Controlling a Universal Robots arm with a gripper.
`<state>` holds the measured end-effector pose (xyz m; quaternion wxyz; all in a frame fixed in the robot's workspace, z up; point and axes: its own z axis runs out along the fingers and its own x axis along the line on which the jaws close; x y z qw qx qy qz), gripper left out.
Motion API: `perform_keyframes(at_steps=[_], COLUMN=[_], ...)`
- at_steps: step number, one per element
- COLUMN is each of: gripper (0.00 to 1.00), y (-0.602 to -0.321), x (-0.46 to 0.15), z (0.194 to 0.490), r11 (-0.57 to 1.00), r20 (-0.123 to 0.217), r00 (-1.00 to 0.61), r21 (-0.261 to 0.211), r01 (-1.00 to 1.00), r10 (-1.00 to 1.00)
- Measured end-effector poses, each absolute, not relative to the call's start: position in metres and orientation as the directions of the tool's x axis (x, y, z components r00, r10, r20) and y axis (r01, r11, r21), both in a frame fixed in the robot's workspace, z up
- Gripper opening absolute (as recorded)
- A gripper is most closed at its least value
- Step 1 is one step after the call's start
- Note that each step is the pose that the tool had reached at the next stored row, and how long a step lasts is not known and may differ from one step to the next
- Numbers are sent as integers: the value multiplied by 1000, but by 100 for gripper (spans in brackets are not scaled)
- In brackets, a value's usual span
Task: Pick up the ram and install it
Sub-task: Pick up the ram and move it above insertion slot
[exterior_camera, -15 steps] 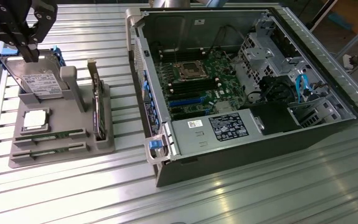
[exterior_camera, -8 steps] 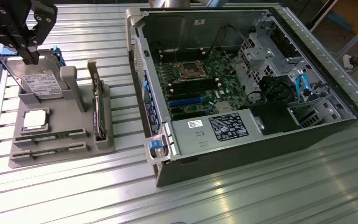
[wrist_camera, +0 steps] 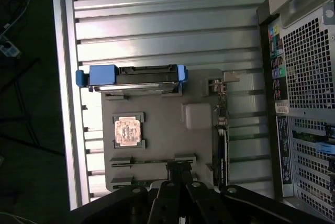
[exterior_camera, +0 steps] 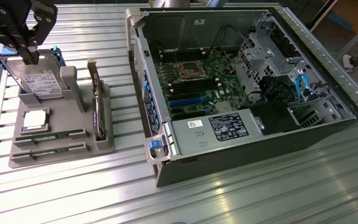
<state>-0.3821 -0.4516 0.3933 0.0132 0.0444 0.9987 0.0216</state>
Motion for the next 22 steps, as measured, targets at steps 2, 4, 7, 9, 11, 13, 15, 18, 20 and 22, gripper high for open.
perform_keyframes(at_steps=[2, 4, 7, 9, 11, 13, 15, 18, 20, 22], gripper=[11, 11, 11, 11, 11, 11, 11, 11, 11, 11], y=[-452, -452, -452, -452, -452, -452, -452, -452, -452, -452], x=[-382, -382, -382, -382, -382, -382, -382, -382, -382, -382], z=[393, 393, 393, 393, 393, 393, 393, 393, 393, 393], r11=[995, 995, 996, 997, 998, 999, 999, 999, 998, 996], r20=[-24, -25, -25, -25, -25, -24, -24, -24, -24, -25], r00=[-996, -996, -997, -998, -999, -999, -1000, -999, -999, -997], r21=[44, 44, 44, 44, 44, 44, 44, 44, 44, 44], r01=[88, 87, 76, 57, 41, 22, 5, -25, -46, -76], r10=[89, 88, 77, 58, 42, 24, 6, -24, -45, -75])
